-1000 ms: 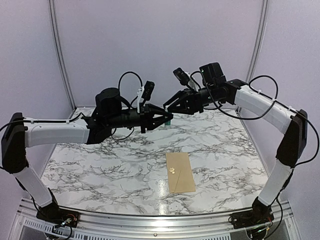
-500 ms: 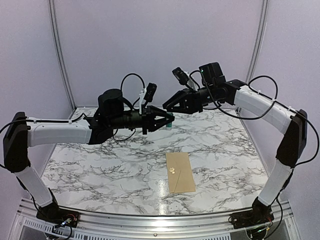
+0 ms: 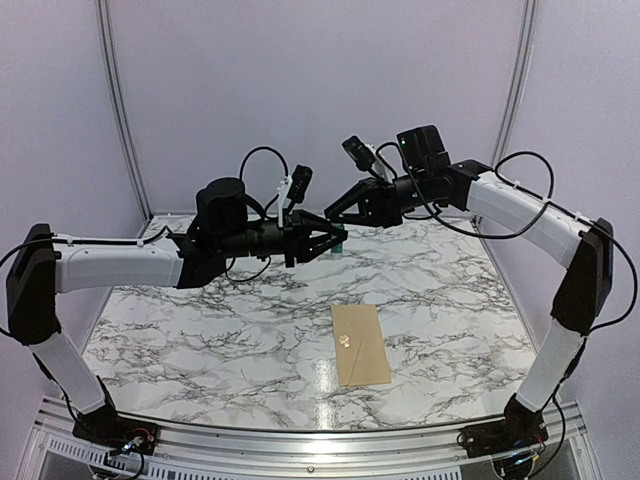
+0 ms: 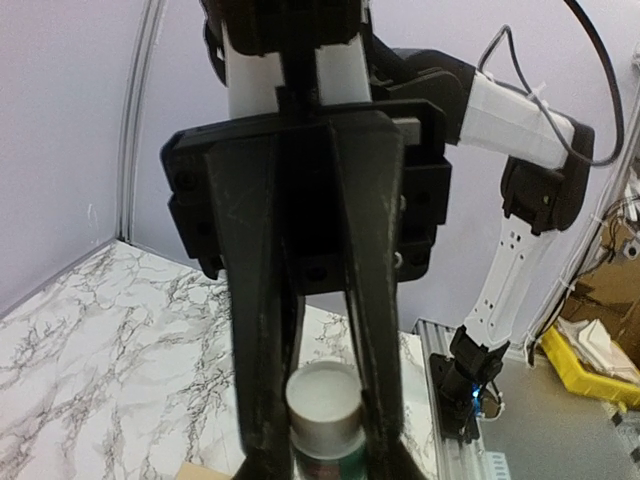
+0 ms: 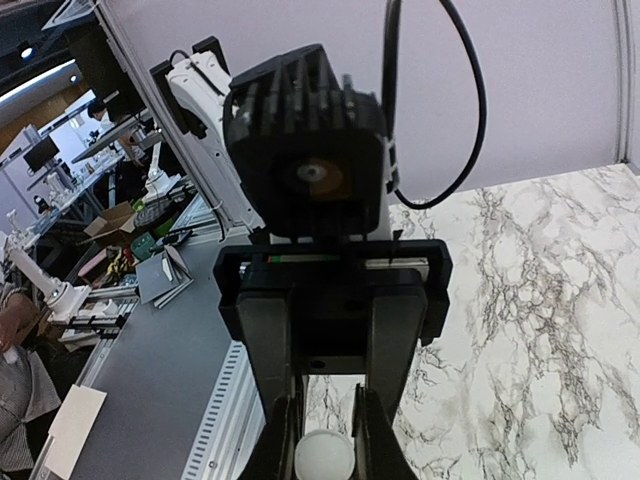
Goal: Place the letter into the envelope and seal it
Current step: Adjust the solid glue, then pick up the solid glue cap from the center of the board, then apply the solid glue cap to the solid glue.
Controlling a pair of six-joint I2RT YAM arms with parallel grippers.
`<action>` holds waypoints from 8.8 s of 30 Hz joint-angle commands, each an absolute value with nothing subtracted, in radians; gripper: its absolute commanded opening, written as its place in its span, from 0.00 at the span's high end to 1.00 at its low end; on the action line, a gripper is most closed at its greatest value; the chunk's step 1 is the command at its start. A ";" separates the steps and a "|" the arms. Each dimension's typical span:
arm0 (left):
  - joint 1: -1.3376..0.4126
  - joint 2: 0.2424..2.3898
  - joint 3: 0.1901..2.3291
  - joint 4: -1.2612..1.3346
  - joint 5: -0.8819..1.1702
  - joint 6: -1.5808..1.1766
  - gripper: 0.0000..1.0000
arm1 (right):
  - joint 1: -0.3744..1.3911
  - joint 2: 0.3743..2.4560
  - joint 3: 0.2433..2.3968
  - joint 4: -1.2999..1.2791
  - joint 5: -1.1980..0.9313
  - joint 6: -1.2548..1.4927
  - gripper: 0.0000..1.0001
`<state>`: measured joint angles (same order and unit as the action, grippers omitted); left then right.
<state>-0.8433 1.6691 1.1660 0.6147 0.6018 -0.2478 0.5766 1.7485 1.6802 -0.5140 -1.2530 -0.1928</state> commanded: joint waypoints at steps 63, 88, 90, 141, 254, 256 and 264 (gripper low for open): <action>-0.842 1.639 1.028 0.596 0.546 -0.259 0.87 | 0.284 1.593 1.325 -0.871 -0.104 -0.648 0.54; -0.841 1.673 1.029 0.583 0.551 -0.277 0.86 | 0.293 1.793 1.214 -0.846 -0.038 -0.615 0.48; -0.841 1.676 1.032 0.583 0.552 -0.279 0.87 | 0.293 1.802 1.211 -0.843 -0.037 -0.613 0.51; -0.850 1.574 1.165 -0.204 0.538 0.185 0.90 | 0.549 1.955 1.931 -1.328 -1.046 -0.729 0.86; -0.916 1.623 1.275 -0.072 0.482 0.115 0.92 | 0.647 1.872 1.857 -1.230 -0.932 -0.655 0.86; -0.928 1.622 1.268 -0.034 0.478 0.118 0.92 | 0.654 1.876 1.854 -1.221 -0.907 -0.644 0.86; -0.948 1.651 1.275 0.097 0.478 0.125 0.92 | 0.665 1.916 1.838 -1.163 -0.805 -0.548 0.86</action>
